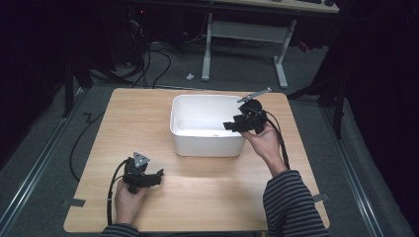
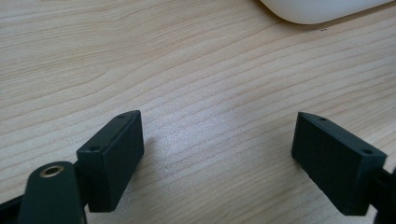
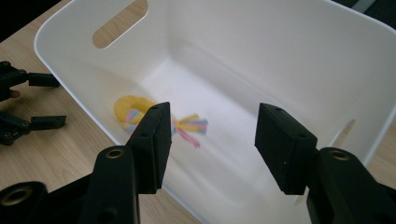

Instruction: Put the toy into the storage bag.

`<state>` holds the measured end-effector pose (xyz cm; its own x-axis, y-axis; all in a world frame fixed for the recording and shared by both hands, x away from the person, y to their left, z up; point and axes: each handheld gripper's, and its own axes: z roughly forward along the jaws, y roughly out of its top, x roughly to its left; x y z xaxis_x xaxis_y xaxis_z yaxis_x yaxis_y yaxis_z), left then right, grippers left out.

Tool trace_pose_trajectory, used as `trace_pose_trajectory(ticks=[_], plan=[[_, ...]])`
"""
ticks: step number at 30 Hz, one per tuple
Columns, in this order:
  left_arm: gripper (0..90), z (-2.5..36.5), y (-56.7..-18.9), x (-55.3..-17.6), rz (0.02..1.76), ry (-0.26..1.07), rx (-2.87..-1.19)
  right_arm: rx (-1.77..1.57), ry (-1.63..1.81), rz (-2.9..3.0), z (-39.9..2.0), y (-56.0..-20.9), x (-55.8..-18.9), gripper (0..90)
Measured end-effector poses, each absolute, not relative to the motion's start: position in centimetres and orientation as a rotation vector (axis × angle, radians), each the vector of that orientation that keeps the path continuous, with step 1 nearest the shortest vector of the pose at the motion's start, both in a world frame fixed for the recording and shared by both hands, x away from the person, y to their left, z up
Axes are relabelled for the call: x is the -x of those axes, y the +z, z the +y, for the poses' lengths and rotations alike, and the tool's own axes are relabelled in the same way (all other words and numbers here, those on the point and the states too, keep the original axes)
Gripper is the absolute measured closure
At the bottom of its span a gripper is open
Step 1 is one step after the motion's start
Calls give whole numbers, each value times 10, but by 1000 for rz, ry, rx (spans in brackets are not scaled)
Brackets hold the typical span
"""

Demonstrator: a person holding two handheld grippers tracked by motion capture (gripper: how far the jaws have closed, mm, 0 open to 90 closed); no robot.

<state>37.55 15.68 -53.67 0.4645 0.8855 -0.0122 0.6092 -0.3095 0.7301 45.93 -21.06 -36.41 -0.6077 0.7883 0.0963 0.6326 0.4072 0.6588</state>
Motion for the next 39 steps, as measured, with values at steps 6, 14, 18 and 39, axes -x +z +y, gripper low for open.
trace_pose_trajectory(ticks=[6,14,18,39], plan=[[172,157,-537,-375,1239,523,-2037,-1241,963,2371,-224,-361,-448,429],[172,157,-537,-375,1239,522,-2036,-1256,956,2309,-239,-361,-436,417],[172,157,-537,-375,1239,523,-2036,-1277,981,2278,-252,-362,-431,414],[172,157,-537,-376,1239,523,-2035,-1337,965,2123,-300,-363,-385,404]])
